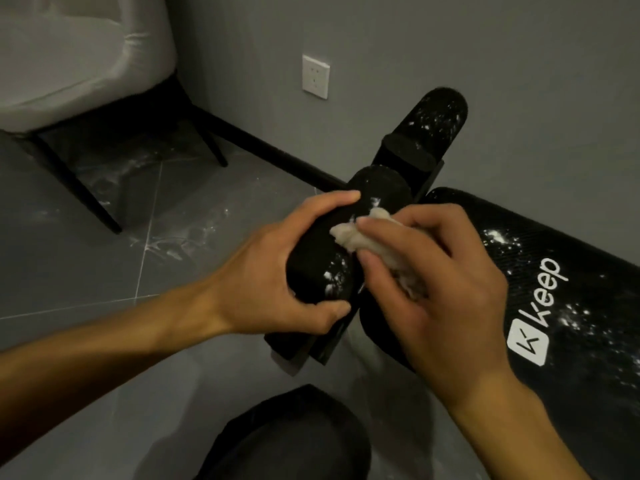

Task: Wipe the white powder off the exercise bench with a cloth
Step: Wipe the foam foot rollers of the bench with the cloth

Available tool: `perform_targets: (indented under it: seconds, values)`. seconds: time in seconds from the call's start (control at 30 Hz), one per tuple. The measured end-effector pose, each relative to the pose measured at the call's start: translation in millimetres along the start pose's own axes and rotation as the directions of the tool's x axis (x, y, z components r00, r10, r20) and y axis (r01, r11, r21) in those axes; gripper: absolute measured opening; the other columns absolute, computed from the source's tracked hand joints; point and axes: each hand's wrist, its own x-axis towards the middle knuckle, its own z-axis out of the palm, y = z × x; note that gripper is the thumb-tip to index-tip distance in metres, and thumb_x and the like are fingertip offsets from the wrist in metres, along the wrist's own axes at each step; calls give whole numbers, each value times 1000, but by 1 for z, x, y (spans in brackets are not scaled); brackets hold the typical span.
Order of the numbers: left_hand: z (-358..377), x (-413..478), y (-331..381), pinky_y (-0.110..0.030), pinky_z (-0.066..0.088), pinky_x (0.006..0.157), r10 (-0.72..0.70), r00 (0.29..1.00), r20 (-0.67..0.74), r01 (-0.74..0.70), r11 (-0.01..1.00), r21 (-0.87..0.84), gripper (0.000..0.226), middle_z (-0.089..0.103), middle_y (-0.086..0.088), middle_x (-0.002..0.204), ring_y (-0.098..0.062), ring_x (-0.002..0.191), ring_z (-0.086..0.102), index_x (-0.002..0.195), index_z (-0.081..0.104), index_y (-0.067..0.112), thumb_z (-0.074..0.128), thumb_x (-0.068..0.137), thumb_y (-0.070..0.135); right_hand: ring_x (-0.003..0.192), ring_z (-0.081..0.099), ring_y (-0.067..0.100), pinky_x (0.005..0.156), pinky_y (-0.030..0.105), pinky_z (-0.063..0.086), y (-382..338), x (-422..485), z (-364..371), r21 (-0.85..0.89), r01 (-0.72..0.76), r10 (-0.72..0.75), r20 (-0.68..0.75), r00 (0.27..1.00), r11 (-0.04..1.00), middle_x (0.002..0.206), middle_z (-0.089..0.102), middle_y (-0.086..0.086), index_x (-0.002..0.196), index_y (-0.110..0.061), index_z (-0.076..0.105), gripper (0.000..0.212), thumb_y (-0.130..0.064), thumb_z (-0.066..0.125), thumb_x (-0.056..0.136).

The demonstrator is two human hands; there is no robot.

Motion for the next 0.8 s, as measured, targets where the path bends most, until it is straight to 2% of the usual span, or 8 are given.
perform_targets:
  seconds: [0.1,0.17,0.27,0.33,0.43,0.63,0.7,0.8]
  values:
    - [-2,-2,9,-37,59,85,-30,999,12,30,1000,6,96,58,11,128,-18,111,66,151,32,32,83,69,35,95,49,-2,87,4,38,-3,17,2,41,-174,174,0,985,984,112,52,2,124,-19,69,29,-21,66,95]
    - [-3,-3,11,-37,59,86,-48,999,19,48,999,-2,96,59,10,128,-17,112,65,151,32,33,83,69,33,101,50,-5,86,5,39,-9,18,2,75,-223,221,30,975,972,112,51,0,122,-22,69,27,-22,65,96]
    - [0,-4,14,-39,60,85,-79,997,16,80,996,-29,97,60,9,128,-19,109,67,151,32,39,82,68,32,101,54,-6,84,9,46,-23,-2,-2,116,-182,175,67,982,976,111,51,-1,118,-18,70,23,-21,64,97]
    - [1,-5,13,-38,60,84,-68,998,-3,68,997,-23,96,61,13,123,-18,106,68,150,32,39,81,68,32,98,58,2,82,15,50,-28,-18,-5,121,-105,93,97,991,987,110,53,0,118,-15,70,23,-21,64,97]
    - [4,-5,10,-34,59,85,-43,999,-17,43,999,-21,96,61,18,122,-16,107,68,150,33,41,81,68,29,96,57,6,82,18,51,-21,-21,-7,47,-36,31,97,995,998,111,54,0,118,-15,69,23,-23,64,97]
    - [5,-6,15,-36,60,86,-63,997,-35,62,998,-19,95,56,20,129,-16,115,63,148,34,45,82,67,32,97,57,1,85,16,49,-10,16,3,78,-226,226,14,974,971,108,58,-6,123,-24,68,25,-26,61,99]
    - [4,-6,14,-38,58,90,-64,998,-29,63,998,-7,96,56,18,131,-15,117,63,149,33,44,82,68,31,97,59,2,84,18,50,-12,7,3,101,-185,182,36,983,978,109,58,-6,124,-22,67,25,-22,59,100]
    - [4,-6,11,-42,58,91,-71,997,-22,70,997,-22,97,62,14,124,-18,110,67,150,32,45,83,70,24,95,61,4,81,15,48,-17,-16,-2,173,-38,17,120,993,984,107,60,-6,121,-15,67,22,-16,60,100]
